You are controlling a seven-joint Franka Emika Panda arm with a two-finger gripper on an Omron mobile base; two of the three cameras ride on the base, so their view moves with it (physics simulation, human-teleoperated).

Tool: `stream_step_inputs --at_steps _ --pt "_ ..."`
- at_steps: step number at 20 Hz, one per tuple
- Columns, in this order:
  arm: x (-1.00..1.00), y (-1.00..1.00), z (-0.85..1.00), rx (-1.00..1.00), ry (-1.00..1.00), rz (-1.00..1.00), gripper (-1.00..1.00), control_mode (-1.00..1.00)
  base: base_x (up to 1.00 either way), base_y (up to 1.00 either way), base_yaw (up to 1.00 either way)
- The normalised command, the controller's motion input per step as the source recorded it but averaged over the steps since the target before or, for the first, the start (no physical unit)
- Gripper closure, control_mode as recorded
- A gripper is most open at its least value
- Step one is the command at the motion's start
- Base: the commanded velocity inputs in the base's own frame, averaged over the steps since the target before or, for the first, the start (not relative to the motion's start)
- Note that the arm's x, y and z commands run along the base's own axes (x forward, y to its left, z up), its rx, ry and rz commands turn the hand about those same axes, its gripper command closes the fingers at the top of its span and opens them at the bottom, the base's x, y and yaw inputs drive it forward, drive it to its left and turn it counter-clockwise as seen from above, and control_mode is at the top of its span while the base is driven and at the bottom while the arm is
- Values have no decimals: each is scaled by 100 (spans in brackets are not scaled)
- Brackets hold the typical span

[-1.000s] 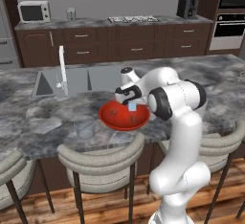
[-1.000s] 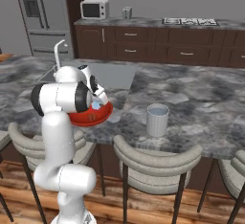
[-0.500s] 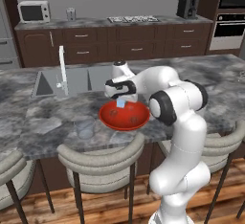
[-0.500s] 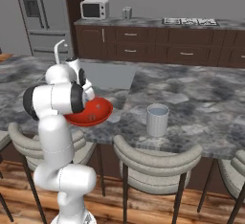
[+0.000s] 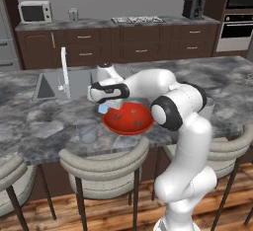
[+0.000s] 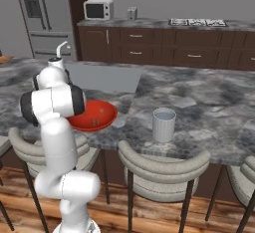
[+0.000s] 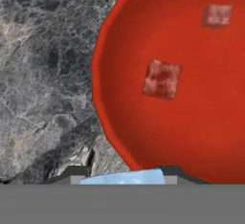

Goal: There are four ice cubes in the ice bowl. Place two ice cubes in each glass of water.

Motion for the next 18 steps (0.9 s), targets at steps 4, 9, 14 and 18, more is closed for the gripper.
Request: stream_step_inputs --at_steps 4,9,14,18 --pt "-12 99 8 8 4 -5 100 -100 0 0 0" --pt "-54 60 0 9 6 -4 100 -100 0 0 0" --pt "-14 7 -22 6 8 -4 100 -100 0 0 0" --pt "-5 0 -36 1 4 -4 100 -100 0 0 0"
